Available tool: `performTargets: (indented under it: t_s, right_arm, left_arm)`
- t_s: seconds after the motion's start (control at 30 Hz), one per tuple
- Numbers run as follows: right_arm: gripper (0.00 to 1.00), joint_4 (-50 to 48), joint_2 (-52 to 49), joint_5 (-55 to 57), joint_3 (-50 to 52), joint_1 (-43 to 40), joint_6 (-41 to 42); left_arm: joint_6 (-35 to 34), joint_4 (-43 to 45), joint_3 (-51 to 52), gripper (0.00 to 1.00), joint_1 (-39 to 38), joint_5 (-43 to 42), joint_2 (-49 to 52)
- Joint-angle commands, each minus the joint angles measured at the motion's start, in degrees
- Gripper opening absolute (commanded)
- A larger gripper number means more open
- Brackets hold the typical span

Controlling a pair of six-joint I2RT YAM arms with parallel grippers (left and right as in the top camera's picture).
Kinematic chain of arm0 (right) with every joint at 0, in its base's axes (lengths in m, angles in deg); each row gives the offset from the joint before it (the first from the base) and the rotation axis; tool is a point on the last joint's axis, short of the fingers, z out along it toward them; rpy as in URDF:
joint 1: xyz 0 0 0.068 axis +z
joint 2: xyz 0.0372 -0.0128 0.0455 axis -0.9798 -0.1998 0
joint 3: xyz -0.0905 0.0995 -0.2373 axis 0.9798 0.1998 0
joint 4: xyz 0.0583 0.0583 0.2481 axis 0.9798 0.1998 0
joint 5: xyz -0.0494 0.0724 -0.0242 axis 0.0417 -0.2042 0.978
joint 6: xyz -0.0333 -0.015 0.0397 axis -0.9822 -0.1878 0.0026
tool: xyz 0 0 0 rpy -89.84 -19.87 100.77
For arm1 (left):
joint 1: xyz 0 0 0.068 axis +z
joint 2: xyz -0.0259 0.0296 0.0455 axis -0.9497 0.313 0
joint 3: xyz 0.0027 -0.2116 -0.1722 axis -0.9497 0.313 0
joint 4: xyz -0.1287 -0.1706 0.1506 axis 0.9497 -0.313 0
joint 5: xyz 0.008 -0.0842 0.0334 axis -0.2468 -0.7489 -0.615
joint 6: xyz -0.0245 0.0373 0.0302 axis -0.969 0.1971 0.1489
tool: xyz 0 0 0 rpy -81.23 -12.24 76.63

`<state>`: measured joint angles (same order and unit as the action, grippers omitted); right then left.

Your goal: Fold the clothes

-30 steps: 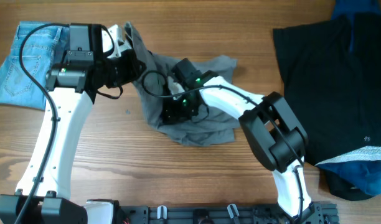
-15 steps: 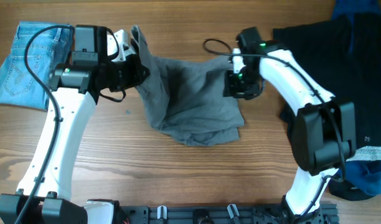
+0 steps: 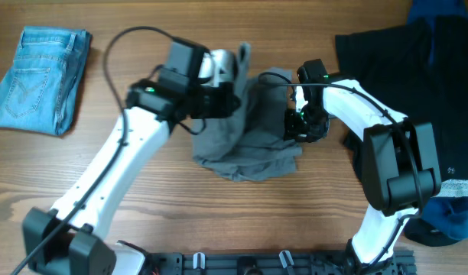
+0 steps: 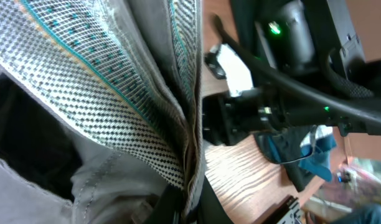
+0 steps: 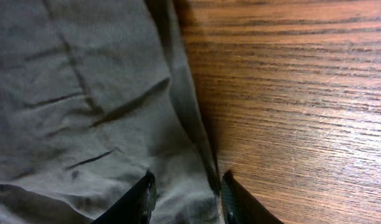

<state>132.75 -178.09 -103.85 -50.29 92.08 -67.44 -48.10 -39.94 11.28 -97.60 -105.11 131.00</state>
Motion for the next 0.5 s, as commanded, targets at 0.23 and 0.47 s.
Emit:
performTargets:
  t_s: [0.23,0.47]
  right_arm:
    - [0.48,2.16,-0.76,-0.46,1.86,0.33,0.5]
    - [0.51,9.27,5.75,9.94,-4.44,-3.67,4.85]
  left_arm:
    - [-5.4,6.16,-0.81,0.41,-8.72,1.46,6.51]
    - [-3.43,8.83,-0.83,0.44,-1.77,4.59,5.84]
